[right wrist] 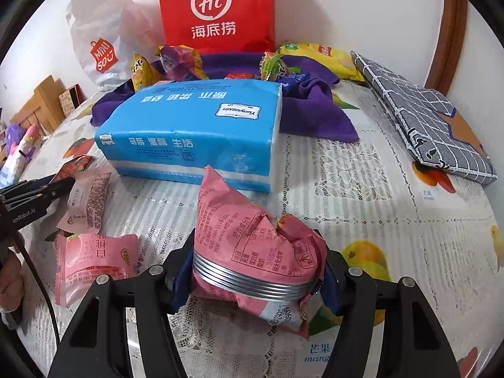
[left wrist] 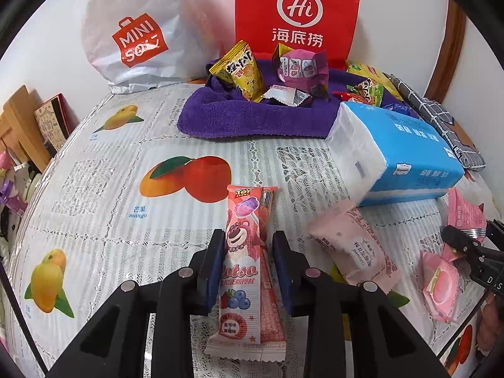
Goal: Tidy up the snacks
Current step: 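Lift both held snacks toward the purple towel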
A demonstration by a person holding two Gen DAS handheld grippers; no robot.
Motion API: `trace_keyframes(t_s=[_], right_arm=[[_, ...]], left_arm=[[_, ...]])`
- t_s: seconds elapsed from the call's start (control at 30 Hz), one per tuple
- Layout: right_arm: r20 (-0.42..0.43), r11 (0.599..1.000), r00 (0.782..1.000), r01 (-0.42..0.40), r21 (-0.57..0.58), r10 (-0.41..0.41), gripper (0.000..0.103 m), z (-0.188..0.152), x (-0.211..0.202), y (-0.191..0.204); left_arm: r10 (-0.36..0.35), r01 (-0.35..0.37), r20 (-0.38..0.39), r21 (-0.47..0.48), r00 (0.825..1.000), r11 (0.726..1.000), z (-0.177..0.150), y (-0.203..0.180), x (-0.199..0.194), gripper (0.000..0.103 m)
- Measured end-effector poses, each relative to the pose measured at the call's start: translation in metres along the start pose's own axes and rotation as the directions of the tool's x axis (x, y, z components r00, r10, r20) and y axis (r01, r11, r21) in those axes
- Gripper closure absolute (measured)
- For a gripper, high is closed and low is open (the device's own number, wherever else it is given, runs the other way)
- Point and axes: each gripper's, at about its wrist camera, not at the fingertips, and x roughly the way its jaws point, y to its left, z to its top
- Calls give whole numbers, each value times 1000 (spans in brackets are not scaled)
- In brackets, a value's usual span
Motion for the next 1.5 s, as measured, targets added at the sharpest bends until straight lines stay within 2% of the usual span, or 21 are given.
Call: trace_keyframes(t_s=[0.57, 0.63, 0.8, 1.2, 1.4, 1.5], right_arm=[[42, 998, 998, -54, 7, 54, 38, -2, -7, -4], [53, 998, 997, -64, 8, 64, 38, -2, -9, -4], [63, 996, 994, -90, 9, 89, 39, -2, -10, -5], [113, 992, 986, -124, 27, 120, 41, -4, -20, -12], [115, 992, 987, -119, 43, 114, 42, -9, -33, -13], [134, 991, 984, -127, 41, 121, 43, -8, -46, -11]], left_arm=[[-20, 20, 6, -11, 1000, 1000, -1, 1, -2, 74], [-25, 25, 7, -11, 1000, 1000, -1, 2, -3, 78], [-57, 58, 11, -10, 998, 998, -1, 2, -3, 82], [-106, 107, 23, -16, 994, 994, -2, 4, -6, 83], [-140, 140, 18, 1, 990, 990, -11, -2, -20, 83], [-134, 133, 38, 21, 990, 991, -14, -5, -33, 83]])
